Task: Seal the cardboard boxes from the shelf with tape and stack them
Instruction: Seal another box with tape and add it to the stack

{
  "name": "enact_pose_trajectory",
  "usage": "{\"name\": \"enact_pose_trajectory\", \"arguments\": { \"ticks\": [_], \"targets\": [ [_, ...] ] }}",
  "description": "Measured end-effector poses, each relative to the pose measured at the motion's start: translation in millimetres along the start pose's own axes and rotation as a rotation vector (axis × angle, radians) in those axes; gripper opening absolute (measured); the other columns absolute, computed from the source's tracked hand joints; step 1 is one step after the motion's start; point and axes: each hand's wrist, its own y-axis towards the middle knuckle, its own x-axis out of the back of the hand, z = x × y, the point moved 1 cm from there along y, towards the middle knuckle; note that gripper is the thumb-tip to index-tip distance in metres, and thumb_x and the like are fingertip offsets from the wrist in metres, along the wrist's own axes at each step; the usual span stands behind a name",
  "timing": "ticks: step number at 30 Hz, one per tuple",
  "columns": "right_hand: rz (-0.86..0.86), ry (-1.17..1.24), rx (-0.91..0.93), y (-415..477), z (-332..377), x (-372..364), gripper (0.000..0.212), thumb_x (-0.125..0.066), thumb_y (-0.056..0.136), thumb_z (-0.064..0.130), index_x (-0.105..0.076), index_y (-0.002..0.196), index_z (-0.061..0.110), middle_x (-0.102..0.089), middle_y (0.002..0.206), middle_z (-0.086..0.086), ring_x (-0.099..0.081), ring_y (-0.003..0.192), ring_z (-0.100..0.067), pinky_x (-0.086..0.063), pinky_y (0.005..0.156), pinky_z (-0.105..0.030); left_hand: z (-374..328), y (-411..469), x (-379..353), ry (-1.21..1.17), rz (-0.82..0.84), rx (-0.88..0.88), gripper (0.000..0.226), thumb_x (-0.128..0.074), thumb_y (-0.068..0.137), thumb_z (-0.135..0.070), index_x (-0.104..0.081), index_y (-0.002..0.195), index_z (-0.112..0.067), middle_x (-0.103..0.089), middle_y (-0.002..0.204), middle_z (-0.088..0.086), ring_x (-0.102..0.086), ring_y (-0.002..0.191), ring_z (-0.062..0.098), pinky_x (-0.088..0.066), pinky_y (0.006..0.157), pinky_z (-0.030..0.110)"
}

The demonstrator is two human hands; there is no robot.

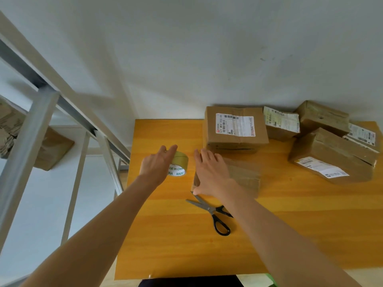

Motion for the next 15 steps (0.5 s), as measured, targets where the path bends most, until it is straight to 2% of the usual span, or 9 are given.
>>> {"name": "enact_pose_trajectory", "arguments": {
  "ticks": [4,6,8,11,13,15],
  "targets": [
    [-0.049,-0.009,-0.028,-0.7,3.2,4.9,0.108,-0.076,0.077,0.045,-0.011,0.15,-0.001,-0.029,0.148,-0.017,-0.032,0.135,-0.031,-0.029,0.113,-0.04,1.4,-0.7,6.0,-0.011,-0.047,-0.014,0.078,-0.058,0.091,-0.016,-0.01,0.151,-0.032,-0.051,0.121,0.005,-0.058,0.066,0.023,-0.039,0.05,0.031],
    [-0.078,0.049,-0.029,-3.5,-0.7,11.4,0.107,-0.076,0.076,0.046,-0.014,0.15,-0.001,-0.03,0.146,-0.017,-0.034,0.133,-0.03,-0.031,0.113,-0.039,-0.1,0.7,14.4,-0.039,-0.083,-0.023,0.08,-0.058,0.091,-0.015,-0.009,0.151,-0.032,-0.052,0.118,0.006,-0.054,0.065,0.023,-0.036,0.05,0.032],
    [-0.13,0.108,-0.024,-5.5,-5.4,22.6,0.11,-0.078,0.073,0.049,-0.016,0.149,0.001,-0.03,0.146,-0.016,-0.035,0.133,-0.029,-0.033,0.111,-0.038,-1.4,2.7,27.2,-0.064,-0.13,-0.023,0.08,-0.058,0.09,-0.013,-0.01,0.152,-0.029,-0.053,0.118,0.007,-0.06,0.07,0.027,-0.036,0.05,0.032],
    [-0.214,0.212,-0.023,-7.5,-12.9,42.6,0.116,-0.084,0.066,0.049,-0.017,0.149,0.003,-0.028,0.147,-0.013,-0.037,0.131,-0.028,-0.039,0.106,-0.037,-1.6,7.1,51.3,-0.154,-0.224,-0.003,0.073,-0.056,0.088,-0.007,-0.021,0.15,-0.022,-0.055,0.115,0.009,-0.061,0.073,0.032,-0.039,0.05,0.034],
    [-0.268,0.297,-0.031,-10.3,-18.3,51.7,0.116,-0.086,0.063,0.045,-0.018,0.149,0.005,-0.026,0.147,-0.012,-0.036,0.131,-0.027,-0.041,0.105,-0.036,-1.0,9.3,70.7,-0.238,-0.325,0.001,0.058,-0.055,0.086,-0.005,-0.037,0.14,-0.016,-0.059,0.11,0.011,-0.061,0.073,0.035,-0.038,0.05,0.033],
    [-0.308,0.399,-0.038,-14.8,-24.6,55.1,0.116,-0.088,0.062,0.041,-0.019,0.148,0.006,-0.025,0.147,-0.011,-0.033,0.133,-0.027,-0.04,0.106,-0.038,-3.3,10.3,86.4,-0.26,-0.392,-0.015,0.044,-0.055,0.086,-0.005,-0.046,0.129,-0.011,-0.062,0.102,0.013,-0.06,0.068,0.036,-0.037,0.05,0.032]
  ]
}}
